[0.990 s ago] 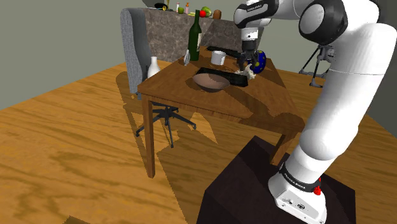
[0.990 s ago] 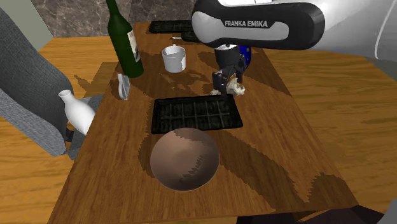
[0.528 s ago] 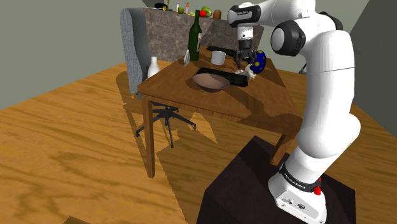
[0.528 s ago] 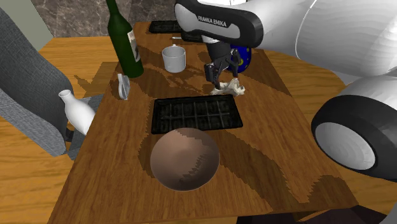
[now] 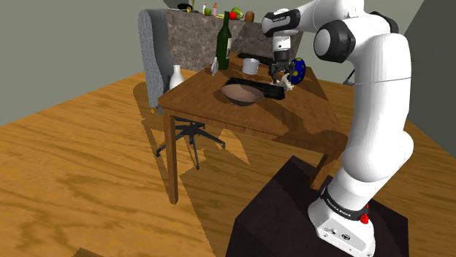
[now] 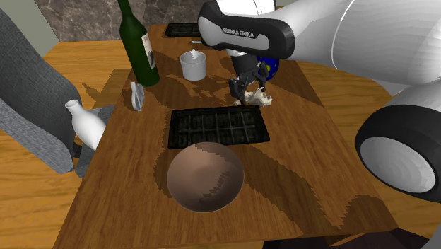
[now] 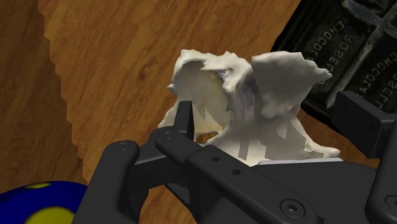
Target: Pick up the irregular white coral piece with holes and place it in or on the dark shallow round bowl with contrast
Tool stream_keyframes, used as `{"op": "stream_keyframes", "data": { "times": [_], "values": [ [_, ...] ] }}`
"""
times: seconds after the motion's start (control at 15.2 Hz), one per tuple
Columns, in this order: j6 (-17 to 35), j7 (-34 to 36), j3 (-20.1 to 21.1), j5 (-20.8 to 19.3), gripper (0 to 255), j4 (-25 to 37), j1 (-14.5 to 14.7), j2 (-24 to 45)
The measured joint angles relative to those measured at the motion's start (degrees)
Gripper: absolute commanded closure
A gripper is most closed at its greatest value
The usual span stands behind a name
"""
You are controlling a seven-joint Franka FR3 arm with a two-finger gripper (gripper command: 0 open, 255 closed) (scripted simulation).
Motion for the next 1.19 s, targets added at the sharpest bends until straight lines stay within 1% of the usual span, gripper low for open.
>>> {"op": "stream_keyframes", "data": {
  "times": [0.2,0.26,0.92,1.19],
  "values": [
    [0.0,0.0,0.0,0.0,0,-0.1,0.0,0.0],
    [0.0,0.0,0.0,0.0,255,-0.1,0.0,0.0],
    [0.0,0.0,0.0,0.0,255,-0.1,0.0,0.0],
    [-2.4,-0.2,-0.1,0.0,255,2.6,-0.2,0.1]
  ]
}}
